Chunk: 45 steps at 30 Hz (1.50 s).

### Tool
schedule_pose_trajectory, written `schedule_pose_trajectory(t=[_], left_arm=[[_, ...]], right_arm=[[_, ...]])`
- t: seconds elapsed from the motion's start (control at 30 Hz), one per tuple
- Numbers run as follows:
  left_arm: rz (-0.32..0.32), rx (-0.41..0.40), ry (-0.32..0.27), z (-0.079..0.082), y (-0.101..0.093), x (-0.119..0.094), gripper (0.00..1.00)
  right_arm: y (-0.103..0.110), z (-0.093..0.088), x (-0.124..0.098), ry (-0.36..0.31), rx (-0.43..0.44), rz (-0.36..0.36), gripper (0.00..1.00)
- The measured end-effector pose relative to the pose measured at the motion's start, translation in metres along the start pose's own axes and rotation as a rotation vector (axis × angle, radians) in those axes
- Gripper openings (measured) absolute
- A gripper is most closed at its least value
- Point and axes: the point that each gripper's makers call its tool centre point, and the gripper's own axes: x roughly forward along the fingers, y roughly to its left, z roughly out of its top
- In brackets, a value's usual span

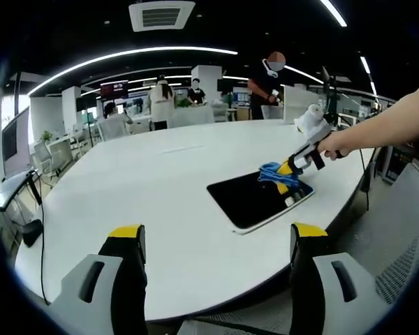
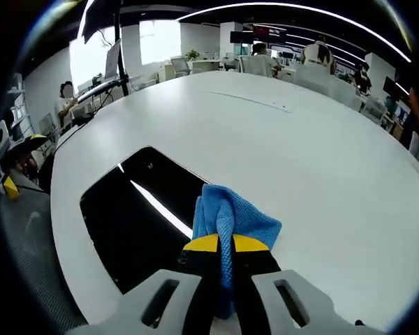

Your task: Wipe the mirror surface with the cleaning cloth until all visible marks leave the cleaned area.

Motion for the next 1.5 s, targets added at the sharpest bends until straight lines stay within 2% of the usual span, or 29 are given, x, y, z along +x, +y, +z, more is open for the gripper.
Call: schedule_pose_trajectory(t=[0.2,0.6,0.7,0.97,1.13,1.23,1.33,1.5], left_arm=[[-0.001,0.000,0.000,0.000,0.000,0.000,0.83],[0.002,-0.001,0.001,0.000,0.000,0.001,0.83],[0.000,0.000,0.004,-0.001,0.000,0.001,0.83],[0.001,-0.001,0.007,-0.001,0.000,0.001,0.83],[0.003,-0.001,0.007,-0.001,0.001,0.001,0.83],[0.003,-0.001,0.007,-0.001,0.001,0.001,0.83],[0.003,-0.001,0.007,-0.001,0.001,0.001,0.83],[0.002,-0.001,0.007,-0.001,0.001,0.001,0.82]], right_arm=[[-0.003,0.005,0.003,-0.015,0.000,-0.020,0.00],[-0.011,0.011,0.011,-0.033,-0.015,-0.016,0.00],[-0.013,0.016,0.013,-0.045,-0.077,-0.060,0.00],[-0.015,0.022,0.018,-0.050,-0.094,-0.093,0.00],[-0.014,0.023,0.017,-0.052,-0.085,-0.093,0.00],[-0.015,0.023,0.017,-0.048,-0.041,-0.106,0.00],[-0.015,0.023,0.017,-0.048,-0.042,-0.122,0.00],[-0.018,0.024,0.017,-0.049,0.011,-0.127,0.00]])
